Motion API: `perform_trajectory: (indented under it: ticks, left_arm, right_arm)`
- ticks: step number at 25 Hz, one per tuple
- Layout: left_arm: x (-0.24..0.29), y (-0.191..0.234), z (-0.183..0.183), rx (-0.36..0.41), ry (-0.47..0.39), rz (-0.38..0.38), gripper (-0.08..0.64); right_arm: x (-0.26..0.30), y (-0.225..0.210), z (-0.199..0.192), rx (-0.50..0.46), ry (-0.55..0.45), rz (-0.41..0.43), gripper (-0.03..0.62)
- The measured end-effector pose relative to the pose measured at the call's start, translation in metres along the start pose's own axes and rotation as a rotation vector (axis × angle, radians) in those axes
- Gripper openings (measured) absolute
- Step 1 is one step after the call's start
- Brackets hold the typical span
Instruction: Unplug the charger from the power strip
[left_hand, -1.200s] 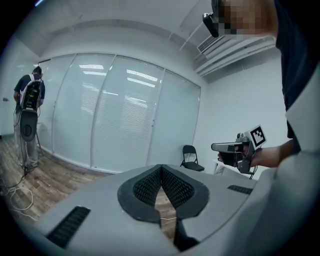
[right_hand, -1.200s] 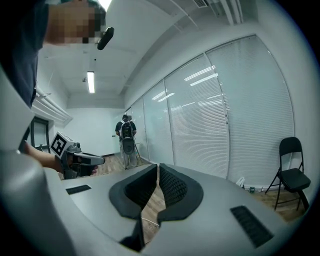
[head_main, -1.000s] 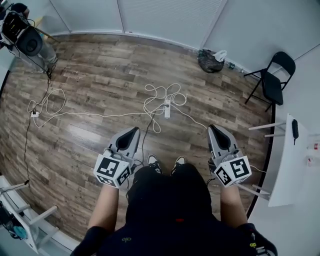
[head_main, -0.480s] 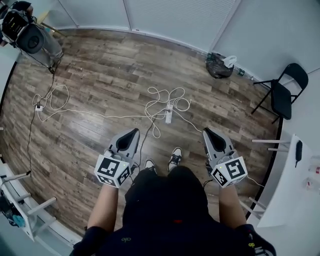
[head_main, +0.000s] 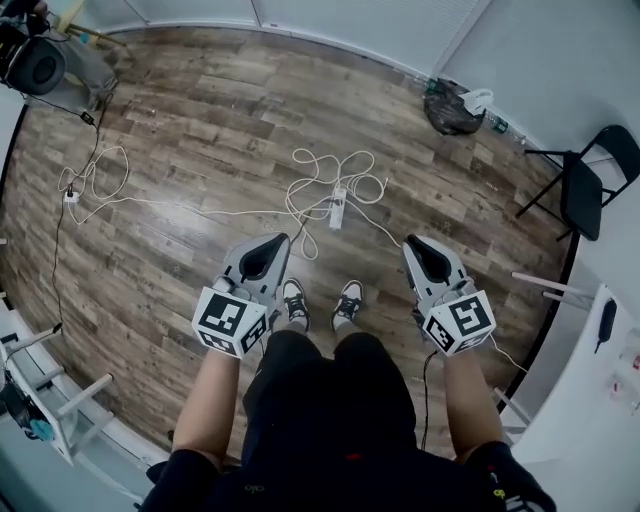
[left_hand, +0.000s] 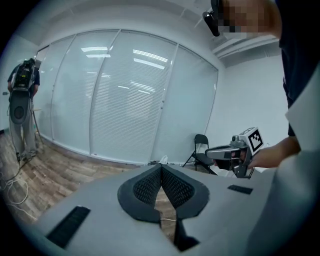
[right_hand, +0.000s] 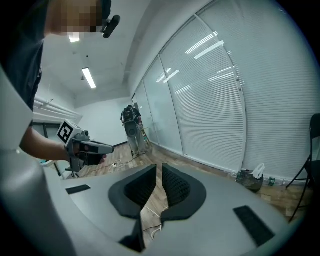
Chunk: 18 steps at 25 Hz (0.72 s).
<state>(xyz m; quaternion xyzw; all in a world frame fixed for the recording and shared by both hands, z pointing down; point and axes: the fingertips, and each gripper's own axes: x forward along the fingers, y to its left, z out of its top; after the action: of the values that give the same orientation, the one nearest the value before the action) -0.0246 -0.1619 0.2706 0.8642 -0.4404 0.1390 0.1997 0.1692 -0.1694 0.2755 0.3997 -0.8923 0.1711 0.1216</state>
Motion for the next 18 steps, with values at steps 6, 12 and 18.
perform_trajectory:
  ticks: [6, 12, 18]
  left_arm:
    - [0.06, 0.043, -0.045, -0.002, 0.055, -0.061, 0.02]
    - [0.137, 0.091, -0.112, -0.005, 0.069, -0.07, 0.02]
    - [0.208, 0.13, -0.239, 0.043, 0.156, -0.107, 0.02]
  right_arm:
    - [0.072, -0.022, -0.074, -0.027, 0.093, -0.013, 0.034]
    - [0.152, -0.058, -0.198, -0.01, 0.169, 0.013, 0.131]
    - [0.222, -0.072, -0.337, -0.048, 0.264, 0.107, 0.162]
